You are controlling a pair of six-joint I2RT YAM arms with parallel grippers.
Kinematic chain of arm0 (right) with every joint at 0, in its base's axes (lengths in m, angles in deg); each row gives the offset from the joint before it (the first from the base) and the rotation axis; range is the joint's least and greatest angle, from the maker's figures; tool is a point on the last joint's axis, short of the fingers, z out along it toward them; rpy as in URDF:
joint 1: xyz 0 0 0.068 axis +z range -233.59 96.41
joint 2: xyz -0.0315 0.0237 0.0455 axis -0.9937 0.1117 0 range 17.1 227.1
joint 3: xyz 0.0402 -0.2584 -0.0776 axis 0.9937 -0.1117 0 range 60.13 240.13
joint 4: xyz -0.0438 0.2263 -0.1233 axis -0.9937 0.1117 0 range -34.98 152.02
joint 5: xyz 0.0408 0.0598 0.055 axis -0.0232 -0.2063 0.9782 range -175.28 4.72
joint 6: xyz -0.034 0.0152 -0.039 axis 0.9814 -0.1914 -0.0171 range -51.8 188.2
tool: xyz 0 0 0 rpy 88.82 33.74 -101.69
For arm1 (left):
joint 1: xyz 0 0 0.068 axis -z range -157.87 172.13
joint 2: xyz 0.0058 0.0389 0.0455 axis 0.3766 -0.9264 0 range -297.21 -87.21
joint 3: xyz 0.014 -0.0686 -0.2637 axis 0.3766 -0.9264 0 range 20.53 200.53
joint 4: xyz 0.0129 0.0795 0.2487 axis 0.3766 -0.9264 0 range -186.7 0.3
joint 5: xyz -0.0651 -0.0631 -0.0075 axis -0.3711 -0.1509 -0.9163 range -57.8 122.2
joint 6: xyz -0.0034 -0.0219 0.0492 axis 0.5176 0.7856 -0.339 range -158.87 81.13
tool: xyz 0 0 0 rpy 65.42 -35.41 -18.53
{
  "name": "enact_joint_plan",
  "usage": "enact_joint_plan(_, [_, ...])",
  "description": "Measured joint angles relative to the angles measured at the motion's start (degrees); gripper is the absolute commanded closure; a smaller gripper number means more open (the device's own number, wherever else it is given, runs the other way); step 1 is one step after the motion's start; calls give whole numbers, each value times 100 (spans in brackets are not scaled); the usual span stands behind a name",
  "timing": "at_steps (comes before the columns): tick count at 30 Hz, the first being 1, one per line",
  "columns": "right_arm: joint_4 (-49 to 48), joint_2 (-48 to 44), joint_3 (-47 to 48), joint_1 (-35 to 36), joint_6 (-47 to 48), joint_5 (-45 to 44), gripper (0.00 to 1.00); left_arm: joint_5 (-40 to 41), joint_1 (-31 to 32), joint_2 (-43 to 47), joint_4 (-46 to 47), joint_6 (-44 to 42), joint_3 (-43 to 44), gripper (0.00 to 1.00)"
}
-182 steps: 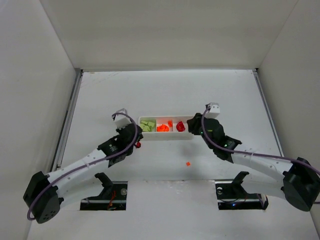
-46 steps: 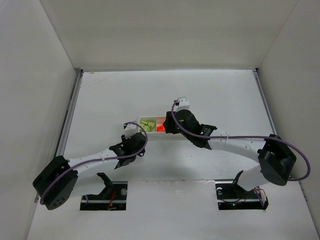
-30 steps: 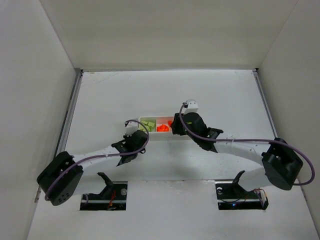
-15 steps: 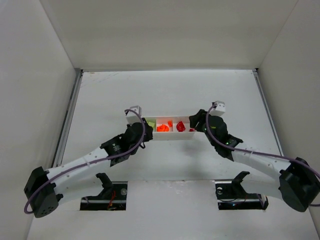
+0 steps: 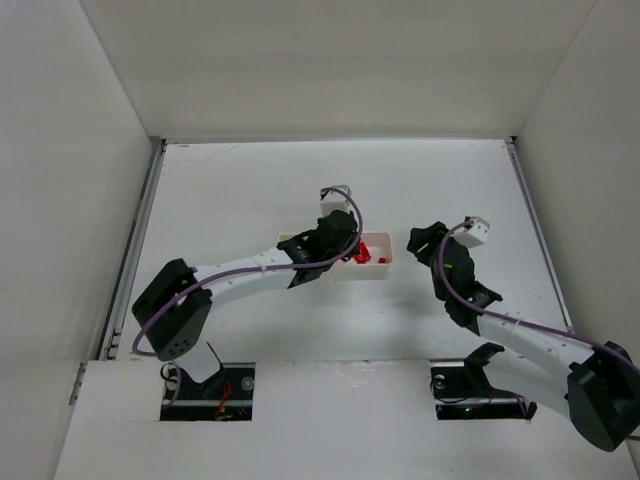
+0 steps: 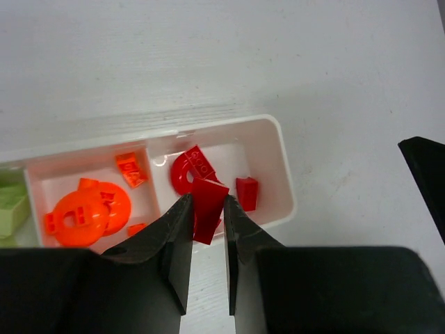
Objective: Sort the legos into containers by color
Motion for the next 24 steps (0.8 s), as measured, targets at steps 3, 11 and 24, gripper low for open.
enact_joint_plan(3, [-22,63,0,2,-35,-31,39,-186,33,-575,48,-4,431,88])
enact_joint_plan(11, [-144,-90,-28,4,-61,-35,38,-404,177,-1473,63,-2,1078,81])
enact_joint_plan(24, [-267,-26,-92,48,-50,-122,38,-133,337,-1375,52,-109,1104,61])
